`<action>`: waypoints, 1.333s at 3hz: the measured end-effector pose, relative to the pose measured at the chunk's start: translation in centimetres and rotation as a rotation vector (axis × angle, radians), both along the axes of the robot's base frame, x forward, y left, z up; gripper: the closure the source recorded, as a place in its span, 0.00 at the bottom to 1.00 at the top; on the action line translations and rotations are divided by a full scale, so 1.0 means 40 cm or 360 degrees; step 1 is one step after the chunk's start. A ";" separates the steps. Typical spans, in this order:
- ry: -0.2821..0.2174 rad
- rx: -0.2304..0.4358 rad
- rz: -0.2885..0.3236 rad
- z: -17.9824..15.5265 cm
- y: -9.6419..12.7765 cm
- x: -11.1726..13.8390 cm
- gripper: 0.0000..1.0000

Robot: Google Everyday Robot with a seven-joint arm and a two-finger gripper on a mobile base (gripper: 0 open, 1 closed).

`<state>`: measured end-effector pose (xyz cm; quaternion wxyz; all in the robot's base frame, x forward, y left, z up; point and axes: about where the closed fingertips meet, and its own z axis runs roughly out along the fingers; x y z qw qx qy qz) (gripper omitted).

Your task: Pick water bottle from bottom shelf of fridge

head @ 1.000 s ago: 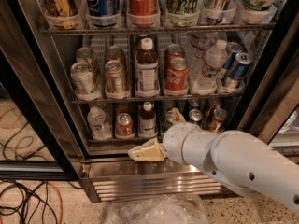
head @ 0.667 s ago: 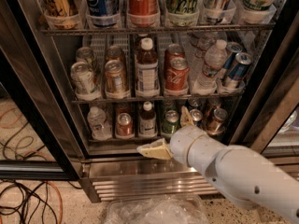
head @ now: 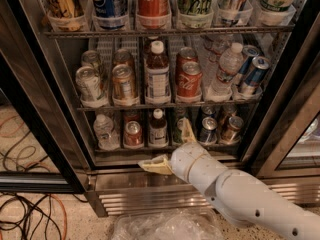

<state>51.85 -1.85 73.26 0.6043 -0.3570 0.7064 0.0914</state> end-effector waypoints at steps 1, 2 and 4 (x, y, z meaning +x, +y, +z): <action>0.0000 0.0000 0.0000 0.000 0.000 0.000 0.00; 0.0010 0.0100 0.0017 -0.013 0.022 0.003 0.00; -0.0097 0.0465 0.0046 -0.042 0.159 -0.026 0.00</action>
Offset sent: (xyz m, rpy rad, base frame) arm 0.0041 0.0215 -0.0156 0.1793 0.0192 0.0269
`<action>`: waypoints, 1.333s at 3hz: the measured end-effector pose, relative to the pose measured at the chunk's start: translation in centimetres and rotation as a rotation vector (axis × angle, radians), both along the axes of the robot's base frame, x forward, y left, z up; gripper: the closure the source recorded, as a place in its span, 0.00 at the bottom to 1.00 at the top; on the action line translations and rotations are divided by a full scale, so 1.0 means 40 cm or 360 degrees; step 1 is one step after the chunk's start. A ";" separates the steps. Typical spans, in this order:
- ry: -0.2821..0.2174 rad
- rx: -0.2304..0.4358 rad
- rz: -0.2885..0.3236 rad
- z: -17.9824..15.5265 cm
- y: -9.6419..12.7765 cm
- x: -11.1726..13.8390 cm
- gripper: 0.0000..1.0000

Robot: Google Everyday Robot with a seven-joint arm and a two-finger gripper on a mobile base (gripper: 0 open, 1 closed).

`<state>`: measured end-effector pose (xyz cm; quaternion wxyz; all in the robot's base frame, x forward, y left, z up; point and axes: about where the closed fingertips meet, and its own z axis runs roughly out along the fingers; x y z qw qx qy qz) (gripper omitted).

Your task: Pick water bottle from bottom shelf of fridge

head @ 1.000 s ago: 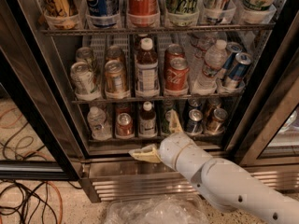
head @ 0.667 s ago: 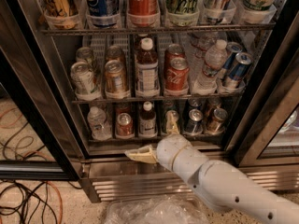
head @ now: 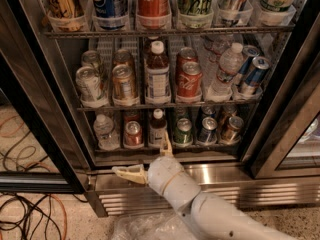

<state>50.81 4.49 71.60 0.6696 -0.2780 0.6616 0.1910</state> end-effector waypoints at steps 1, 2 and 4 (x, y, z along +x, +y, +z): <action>-0.0023 0.0136 0.0000 -0.023 0.059 -0.037 0.00; -0.0023 0.0136 0.0000 -0.023 0.060 -0.037 0.00; 0.0052 0.0171 0.0099 -0.103 0.145 0.001 0.00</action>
Offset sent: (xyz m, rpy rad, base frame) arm -0.0132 0.0210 -0.0053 0.0649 -0.0177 0.0038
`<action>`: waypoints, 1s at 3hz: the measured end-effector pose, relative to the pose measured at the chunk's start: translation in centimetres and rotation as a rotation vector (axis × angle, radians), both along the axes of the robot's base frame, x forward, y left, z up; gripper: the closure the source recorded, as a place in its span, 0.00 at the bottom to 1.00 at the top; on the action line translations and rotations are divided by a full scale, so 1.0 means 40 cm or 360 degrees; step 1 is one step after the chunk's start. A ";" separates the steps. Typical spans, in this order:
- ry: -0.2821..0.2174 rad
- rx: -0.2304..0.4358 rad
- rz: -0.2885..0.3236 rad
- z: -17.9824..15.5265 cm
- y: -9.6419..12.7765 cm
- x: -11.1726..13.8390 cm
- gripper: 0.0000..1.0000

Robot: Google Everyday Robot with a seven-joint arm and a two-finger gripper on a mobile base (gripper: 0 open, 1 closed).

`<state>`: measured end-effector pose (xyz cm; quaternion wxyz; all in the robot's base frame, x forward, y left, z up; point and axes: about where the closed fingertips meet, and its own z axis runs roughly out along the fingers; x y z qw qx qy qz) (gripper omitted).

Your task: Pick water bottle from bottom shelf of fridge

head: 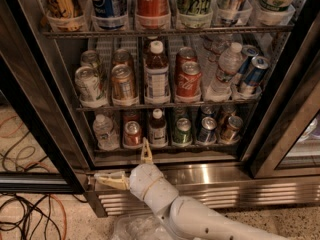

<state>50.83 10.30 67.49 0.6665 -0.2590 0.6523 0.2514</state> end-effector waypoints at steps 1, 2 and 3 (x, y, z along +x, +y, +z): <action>0.0000 0.0047 -0.0047 -0.039 0.041 0.050 0.00; -0.0046 0.0065 -0.0122 -0.069 0.072 0.109 0.00; -0.0044 0.0053 -0.0134 -0.073 0.070 0.104 0.00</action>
Offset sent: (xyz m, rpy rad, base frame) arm 0.0698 0.0386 -0.0410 0.0468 -0.0624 -0.1347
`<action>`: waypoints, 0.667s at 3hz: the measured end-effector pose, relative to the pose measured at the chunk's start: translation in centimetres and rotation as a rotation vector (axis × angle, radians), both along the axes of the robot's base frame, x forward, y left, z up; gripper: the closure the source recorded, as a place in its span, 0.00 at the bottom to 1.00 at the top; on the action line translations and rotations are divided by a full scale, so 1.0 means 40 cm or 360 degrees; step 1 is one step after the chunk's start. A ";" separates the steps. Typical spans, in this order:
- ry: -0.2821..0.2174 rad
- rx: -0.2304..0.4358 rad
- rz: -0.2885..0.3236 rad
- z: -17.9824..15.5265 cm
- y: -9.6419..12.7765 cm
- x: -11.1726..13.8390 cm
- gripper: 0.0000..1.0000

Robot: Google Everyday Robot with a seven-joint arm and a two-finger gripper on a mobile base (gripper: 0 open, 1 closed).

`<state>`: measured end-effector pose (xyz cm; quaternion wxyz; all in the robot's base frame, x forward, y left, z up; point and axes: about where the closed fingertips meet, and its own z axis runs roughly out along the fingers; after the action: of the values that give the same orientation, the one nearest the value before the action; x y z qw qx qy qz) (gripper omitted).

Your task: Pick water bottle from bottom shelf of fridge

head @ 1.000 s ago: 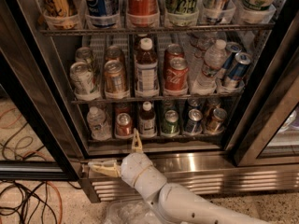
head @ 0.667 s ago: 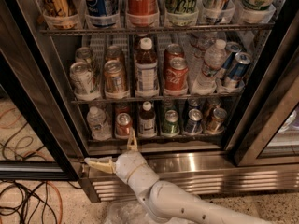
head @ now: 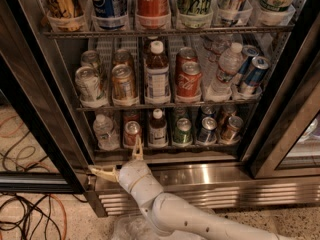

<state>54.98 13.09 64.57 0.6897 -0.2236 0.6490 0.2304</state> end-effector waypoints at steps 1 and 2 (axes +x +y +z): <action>0.0017 0.0005 -0.0043 -0.011 0.010 0.003 0.00; 0.0017 -0.0018 -0.0098 -0.013 0.018 0.017 0.00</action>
Offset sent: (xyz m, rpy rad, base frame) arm 0.0145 0.0113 -0.0070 -0.0368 0.0075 -0.1100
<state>55.67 13.83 64.03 0.6918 -0.2062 0.6604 0.2066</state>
